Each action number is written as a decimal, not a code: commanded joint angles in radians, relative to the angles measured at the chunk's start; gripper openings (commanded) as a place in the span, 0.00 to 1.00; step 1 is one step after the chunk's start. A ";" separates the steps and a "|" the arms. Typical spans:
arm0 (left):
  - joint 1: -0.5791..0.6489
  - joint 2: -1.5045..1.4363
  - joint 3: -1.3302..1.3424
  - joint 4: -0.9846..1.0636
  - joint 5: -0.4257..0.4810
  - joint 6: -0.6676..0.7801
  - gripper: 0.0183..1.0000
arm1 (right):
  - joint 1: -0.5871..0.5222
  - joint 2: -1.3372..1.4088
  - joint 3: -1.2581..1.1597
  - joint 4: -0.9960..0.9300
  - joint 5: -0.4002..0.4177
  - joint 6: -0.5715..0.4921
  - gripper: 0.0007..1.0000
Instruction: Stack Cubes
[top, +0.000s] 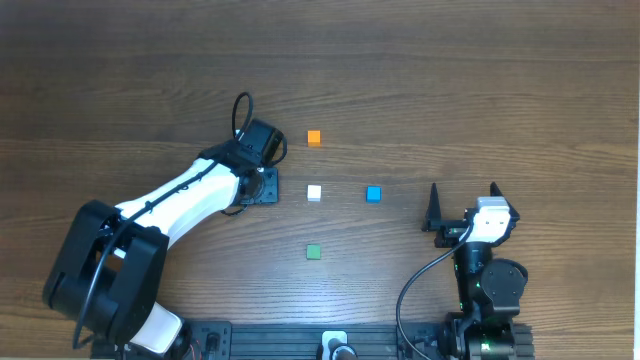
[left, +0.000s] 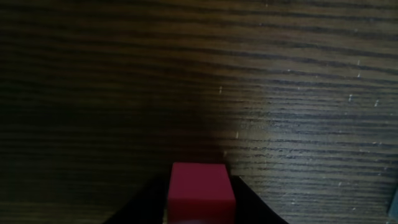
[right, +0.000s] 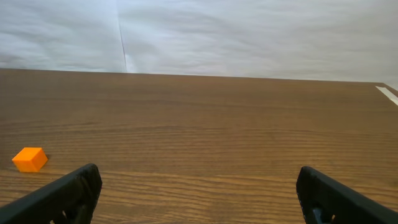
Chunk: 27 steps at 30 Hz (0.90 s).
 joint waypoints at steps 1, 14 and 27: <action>-0.002 0.019 0.006 0.003 -0.013 -0.011 0.31 | -0.005 -0.007 -0.007 0.001 -0.008 -0.005 0.99; -0.007 -0.002 0.007 -0.005 -0.015 -0.082 0.11 | -0.005 -0.007 -0.007 0.001 -0.008 -0.005 0.99; -0.189 -0.164 0.239 -0.292 -0.127 -0.325 0.02 | -0.005 -0.007 -0.007 0.001 -0.008 -0.005 0.99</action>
